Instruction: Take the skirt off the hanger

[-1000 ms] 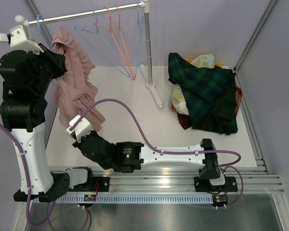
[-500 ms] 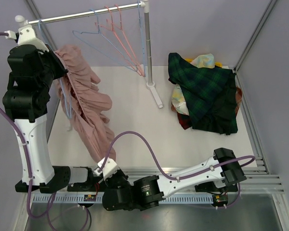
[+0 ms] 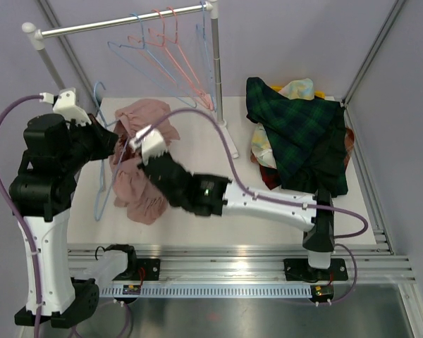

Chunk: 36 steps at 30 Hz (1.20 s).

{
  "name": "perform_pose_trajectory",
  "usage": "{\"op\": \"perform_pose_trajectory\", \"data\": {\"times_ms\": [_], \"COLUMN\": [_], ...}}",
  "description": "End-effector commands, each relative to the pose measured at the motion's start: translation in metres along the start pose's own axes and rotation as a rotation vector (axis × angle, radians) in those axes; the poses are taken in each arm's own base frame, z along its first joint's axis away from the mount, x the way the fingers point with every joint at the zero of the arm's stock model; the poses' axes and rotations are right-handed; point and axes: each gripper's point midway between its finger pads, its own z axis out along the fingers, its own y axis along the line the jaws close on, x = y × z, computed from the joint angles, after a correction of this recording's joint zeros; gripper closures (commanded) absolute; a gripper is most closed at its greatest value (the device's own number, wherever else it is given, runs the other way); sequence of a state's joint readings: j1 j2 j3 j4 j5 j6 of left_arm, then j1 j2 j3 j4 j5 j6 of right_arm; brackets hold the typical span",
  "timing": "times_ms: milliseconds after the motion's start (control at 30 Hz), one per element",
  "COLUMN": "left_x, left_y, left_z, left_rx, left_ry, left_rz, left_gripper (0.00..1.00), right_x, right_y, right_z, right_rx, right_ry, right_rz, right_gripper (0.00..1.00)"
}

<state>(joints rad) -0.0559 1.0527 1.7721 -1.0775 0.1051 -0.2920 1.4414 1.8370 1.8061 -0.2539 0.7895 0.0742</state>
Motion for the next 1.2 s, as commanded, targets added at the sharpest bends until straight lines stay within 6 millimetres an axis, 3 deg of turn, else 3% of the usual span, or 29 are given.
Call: {"op": "perform_pose_trajectory", "data": {"times_ms": [0,33,67,100,200,233,267,300,333,367,400,433,467,533,633,667,700,733,833,867,900,933,967,1000,1033,1067,1100,1133,1167], "left_x": [0.017,0.019,0.023,0.029,0.044,0.047,0.052,0.055,0.06,0.061,0.061,0.059,0.057,0.048,0.043,0.044,0.046,0.047,0.049,0.049,0.046,0.045,0.044,0.041,0.04,0.038,0.035,0.034,0.031], "left_y": [-0.015,-0.016,-0.016,-0.013,-0.006,-0.006,-0.004,0.0,0.005,0.012,0.016,0.02,0.026,0.028,0.036,0.035,0.034,0.033,0.033,0.034,0.034,0.035,0.037,0.037,0.039,0.042,0.043,0.045,0.047], "left_z": [-0.033,-0.034,-0.034,-0.033,-0.03,-0.028,-0.024,-0.021,-0.018,-0.013,-0.012,-0.011,-0.011,-0.011,-0.006,0.001,0.005,0.008,0.02,0.022,0.023,0.026,0.027,0.028,0.031,0.031,0.033,0.034,0.034], "left_rx": [0.101,0.109,0.116,0.103,0.072,0.077,0.068,0.05,0.026,-0.014,-0.038,-0.058,-0.091,-0.106,-0.141,-0.13,-0.124,-0.118,-0.112,-0.114,-0.116,-0.119,-0.128,-0.13,-0.137,-0.151,-0.158,-0.167,-0.184], "left_ry": [-0.036,-0.045,-0.038,-0.025,0.03,0.039,0.059,0.073,0.095,0.102,0.104,0.09,0.067,0.017,-0.03,-0.028,-0.021,-0.016,-0.01,-0.012,-0.022,-0.023,-0.029,-0.037,-0.035,-0.046,-0.054,-0.056,-0.064], "left_rz": [-0.008,-0.015,-0.014,-0.017,-0.031,-0.036,-0.041,-0.043,-0.046,-0.045,-0.045,-0.045,-0.042,-0.047,-0.058,-0.062,-0.066,-0.07,-0.077,-0.075,-0.073,-0.067,-0.061,-0.054,-0.042,-0.036,-0.031,-0.022,-0.019], "left_gripper": [1.0,1.0,1.0,1.0,1.0,1.0,1.0,1.0,1.0,1.0,1.0,1.0,1.0,1.0,1.0,1.0,1.0,1.0,1.0,1.0,1.0,1.0,1.0,1.0,1.0,1.0,1.0,1.0,1.0], "right_x": [-0.069,-0.087,-0.072,-0.069,-0.043,-0.004,-0.007,0.007,0.049,0.045,0.055,0.094,0.082,0.101,0.074,0.048,0.046,0.03,-0.021,-0.029,-0.054,-0.063,-0.062,-0.092,-0.1,-0.101,-0.132,-0.13,-0.14], "right_y": [-0.04,-0.052,-0.063,-0.067,-0.071,-0.071,-0.074,-0.076,-0.079,-0.086,-0.091,-0.102,-0.117,-0.152,-0.212,-0.234,-0.249,-0.283,-0.327,-0.356,-0.368,-0.381,-0.407,-0.415,-0.426,-0.436,-0.455,-0.467,-0.476], "right_z": [0.033,0.038,0.054,0.058,0.059,0.061,0.052,0.047,0.042,0.026,0.015,0.005,-0.014,-0.036,-0.074,-0.089,-0.095,-0.101,-0.121,-0.124,-0.128,-0.129,-0.119,-0.121,-0.117,-0.099,-0.111,-0.091,-0.088], "right_rx": [-0.029,-0.015,0.012,0.015,0.024,0.022,0.019,0.025,0.036,0.038,0.056,0.095,0.117,0.234,0.385,0.43,0.459,0.527,0.555,0.627,0.626,0.646,0.708,0.69,0.702,0.708,0.741,0.75,0.759], "right_ry": [-0.101,-0.125,-0.077,-0.064,-0.016,0.053,0.037,0.059,0.132,0.118,0.123,0.176,0.135,0.141,0.079,0.03,0.036,0.025,-0.083,-0.096,-0.138,-0.137,-0.107,-0.166,-0.171,-0.152,-0.223,-0.196,-0.214], "right_rz": [-0.017,0.005,-0.015,-0.018,-0.009,-0.043,0.044,0.065,0.054,0.138,0.154,0.143,0.178,0.15,0.069,0.092,0.081,0.091,0.127,0.13,0.123,0.098,0.088,0.101,0.091,0.079,0.095,0.086,0.088], "right_gripper": [1.0,1.0,1.0,1.0,1.0,1.0,1.0,1.0,1.0,1.0,1.0,1.0,1.0,1.0,1.0,1.0,1.0,1.0,1.0,1.0,1.0,1.0,1.0,1.0,1.0,1.0,1.0,1.0,1.0]}}
